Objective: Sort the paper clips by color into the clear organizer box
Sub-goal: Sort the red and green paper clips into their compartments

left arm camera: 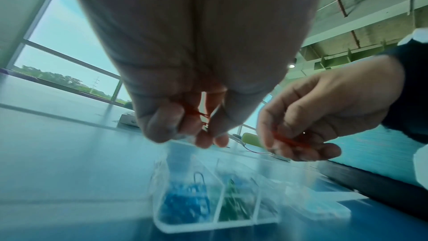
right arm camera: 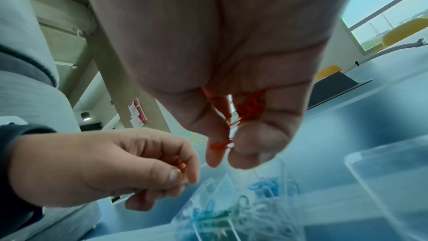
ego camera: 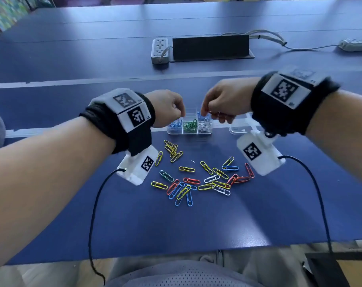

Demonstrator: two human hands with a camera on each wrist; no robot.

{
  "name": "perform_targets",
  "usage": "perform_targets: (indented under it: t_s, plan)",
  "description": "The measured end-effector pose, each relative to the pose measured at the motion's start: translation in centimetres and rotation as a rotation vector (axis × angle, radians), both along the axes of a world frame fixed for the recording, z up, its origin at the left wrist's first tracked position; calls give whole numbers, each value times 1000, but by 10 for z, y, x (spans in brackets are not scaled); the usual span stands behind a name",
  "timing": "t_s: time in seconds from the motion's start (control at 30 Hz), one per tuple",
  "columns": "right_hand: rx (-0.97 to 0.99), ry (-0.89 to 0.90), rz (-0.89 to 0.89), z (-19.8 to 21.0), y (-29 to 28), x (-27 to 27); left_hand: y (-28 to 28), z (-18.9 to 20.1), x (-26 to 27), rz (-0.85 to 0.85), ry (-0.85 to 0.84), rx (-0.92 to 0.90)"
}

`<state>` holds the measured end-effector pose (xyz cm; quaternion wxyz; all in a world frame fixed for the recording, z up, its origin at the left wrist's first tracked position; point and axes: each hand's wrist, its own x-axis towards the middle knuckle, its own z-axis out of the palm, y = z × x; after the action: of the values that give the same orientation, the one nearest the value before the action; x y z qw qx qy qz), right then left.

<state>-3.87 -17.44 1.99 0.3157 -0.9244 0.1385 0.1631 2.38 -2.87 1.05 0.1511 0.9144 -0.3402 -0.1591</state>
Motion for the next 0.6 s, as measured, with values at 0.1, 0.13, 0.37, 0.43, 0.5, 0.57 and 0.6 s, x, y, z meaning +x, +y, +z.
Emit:
perform_targets:
  t_s: [0.1, 0.13, 0.37, 0.43, 0.5, 0.57, 0.6]
  plan:
    - [41, -45, -107, 1, 7, 26, -14, 2, 11, 28, -43, 10]
    - [34, -60, -131, 0, 8, 34, -18, 3, 14, 35, -49, 23]
    - [-61, -17, -109, 0, 3, 57, -31, 3, 25, 78, 21, 38]
    - [-66, 6, -99, 0, 3, 58, -32, 1, 26, 85, 4, 36]
    - [-76, 14, -95, 1, 4, 57, -33, 0, 27, 94, 0, 24]
    - [-61, -6, -102, 2, 6, 57, -32, -1, 27, 98, -11, 23]
    - [-42, -11, -102, 3, 7, 57, -32, -2, 27, 99, -13, 22]
